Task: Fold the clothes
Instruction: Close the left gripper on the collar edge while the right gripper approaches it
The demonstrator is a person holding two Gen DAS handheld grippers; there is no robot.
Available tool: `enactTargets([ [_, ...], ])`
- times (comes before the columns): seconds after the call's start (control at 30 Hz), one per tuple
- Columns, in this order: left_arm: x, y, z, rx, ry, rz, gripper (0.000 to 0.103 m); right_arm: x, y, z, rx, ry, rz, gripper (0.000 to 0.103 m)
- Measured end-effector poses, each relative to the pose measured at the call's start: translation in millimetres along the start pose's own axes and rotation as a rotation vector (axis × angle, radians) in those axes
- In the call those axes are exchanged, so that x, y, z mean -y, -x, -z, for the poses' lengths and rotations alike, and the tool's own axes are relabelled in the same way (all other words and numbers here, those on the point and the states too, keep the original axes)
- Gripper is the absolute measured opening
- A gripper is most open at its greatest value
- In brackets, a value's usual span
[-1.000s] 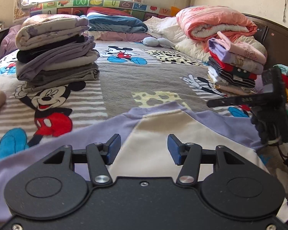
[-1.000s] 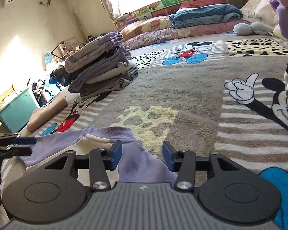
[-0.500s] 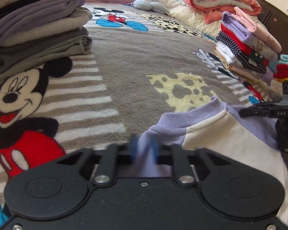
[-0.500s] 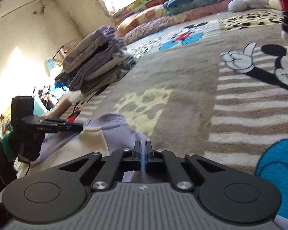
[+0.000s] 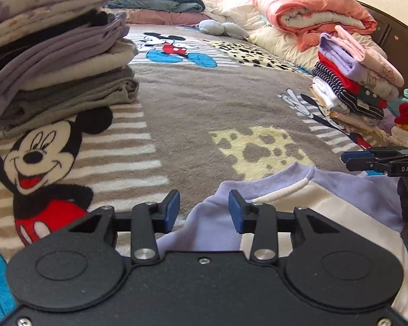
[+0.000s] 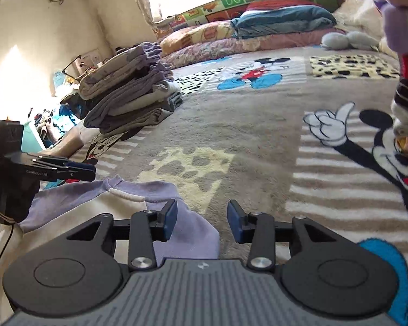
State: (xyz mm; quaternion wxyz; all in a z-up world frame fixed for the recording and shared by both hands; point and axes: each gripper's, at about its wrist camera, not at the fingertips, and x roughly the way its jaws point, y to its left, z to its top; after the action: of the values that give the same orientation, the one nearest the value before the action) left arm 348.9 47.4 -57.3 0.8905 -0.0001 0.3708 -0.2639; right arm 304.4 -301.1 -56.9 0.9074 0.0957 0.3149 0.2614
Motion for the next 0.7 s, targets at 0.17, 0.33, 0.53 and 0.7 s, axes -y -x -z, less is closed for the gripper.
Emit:
enactTargets([
  [0.17,36.2,-18.6,-5.4,-0.031,-0.116,0.122,0.035,-38.8,-26.4,4.1,-0.069,0.127,-0.043,0.036],
  [0.33,53.4,-61.2,-0.8,-0.094,-0.153,0.004,0.037,-39.8,-45.6,7.8,-0.121,0.134,0.084,0.039],
  [0.53,85.2,-33.1,-0.3,-0.025,-0.189,0.086,0.035,-64.7,-27.9,-4.4,-0.066,0.234,0.043,0.038],
  [0.7,100.4,-80.7,-0.1,-0.103,-0.21,0.036,0.034,-59.3,-40.8,9.1,-0.161,0.237,0.069,0.035],
])
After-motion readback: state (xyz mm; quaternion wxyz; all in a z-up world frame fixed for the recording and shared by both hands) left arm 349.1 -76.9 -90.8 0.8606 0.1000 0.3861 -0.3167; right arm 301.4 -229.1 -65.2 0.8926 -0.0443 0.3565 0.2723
